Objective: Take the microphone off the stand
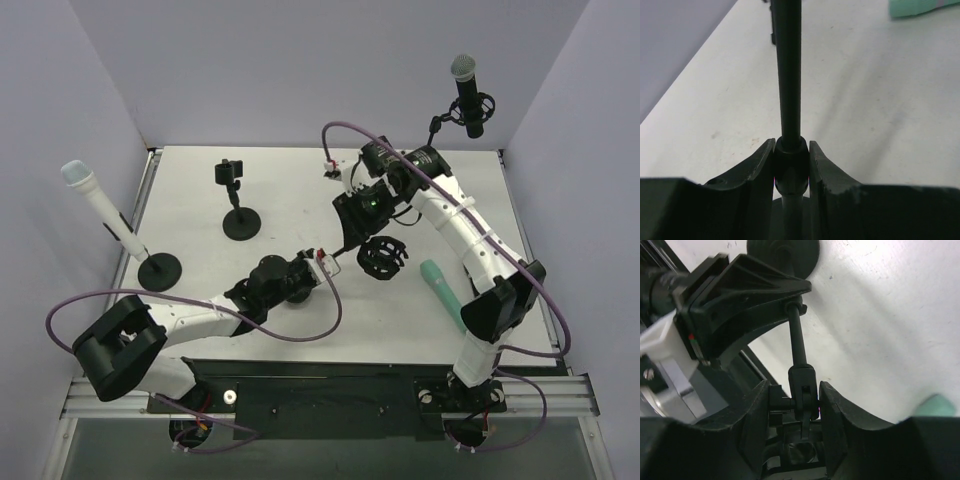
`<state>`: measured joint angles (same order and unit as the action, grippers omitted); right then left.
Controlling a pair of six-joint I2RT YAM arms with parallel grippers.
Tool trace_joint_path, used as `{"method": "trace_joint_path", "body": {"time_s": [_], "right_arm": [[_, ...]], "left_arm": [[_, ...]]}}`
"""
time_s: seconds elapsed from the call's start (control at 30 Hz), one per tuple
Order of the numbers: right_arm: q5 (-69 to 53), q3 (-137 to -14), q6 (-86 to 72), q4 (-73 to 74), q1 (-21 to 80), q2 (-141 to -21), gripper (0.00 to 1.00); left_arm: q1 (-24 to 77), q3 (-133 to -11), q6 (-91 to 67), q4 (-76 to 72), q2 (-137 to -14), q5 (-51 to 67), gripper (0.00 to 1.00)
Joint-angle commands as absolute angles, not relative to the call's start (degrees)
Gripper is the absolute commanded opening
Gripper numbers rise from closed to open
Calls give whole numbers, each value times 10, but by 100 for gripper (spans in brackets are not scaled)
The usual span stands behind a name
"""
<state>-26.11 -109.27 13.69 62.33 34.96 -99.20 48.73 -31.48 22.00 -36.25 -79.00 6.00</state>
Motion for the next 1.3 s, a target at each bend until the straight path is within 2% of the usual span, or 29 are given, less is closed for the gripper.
{"method": "trace_joint_path", "body": {"time_s": [0.0,0.03,0.07,0.1,0.2,0.4,0.5,0.6,0.8,1.07,1.13,1.2,1.27], "right_arm": [[-286,-1115,-36,627,306,-1020,0],[-288,-1114,-25,627,307,-1019,0],[-292,-1114,-21,628,308,-1019,0],[-295,-1114,-9,628,308,-1018,0],[-294,-1117,28,628,309,-1015,0],[-281,-1096,212,650,323,-981,0],[-274,-1037,341,646,341,-933,0],[-247,-977,430,625,364,-885,0],[-193,-884,511,521,406,-816,0],[-173,-892,544,507,413,-814,0],[-173,-891,546,503,414,-813,0],[-173,-889,545,500,416,-813,0],[-173,-888,541,499,417,-814,0]], "left_arm": [[514,-331,230,-375,-794,-143,0],[512,-337,222,-359,-791,-91,14],[505,-341,211,-326,-778,-52,22],[502,-341,204,-315,-771,-1,41],[486,-352,172,-244,-735,116,68],[368,-416,113,-107,-704,349,73],[287,-452,111,-77,-709,489,74],[264,-485,156,-19,-729,552,74],[270,-533,208,38,-803,605,74],[334,-526,185,-58,-855,599,73],[341,-506,126,-146,-867,574,72],[343,-479,79,-229,-877,529,68],[346,-468,69,-250,-882,486,63]]}}
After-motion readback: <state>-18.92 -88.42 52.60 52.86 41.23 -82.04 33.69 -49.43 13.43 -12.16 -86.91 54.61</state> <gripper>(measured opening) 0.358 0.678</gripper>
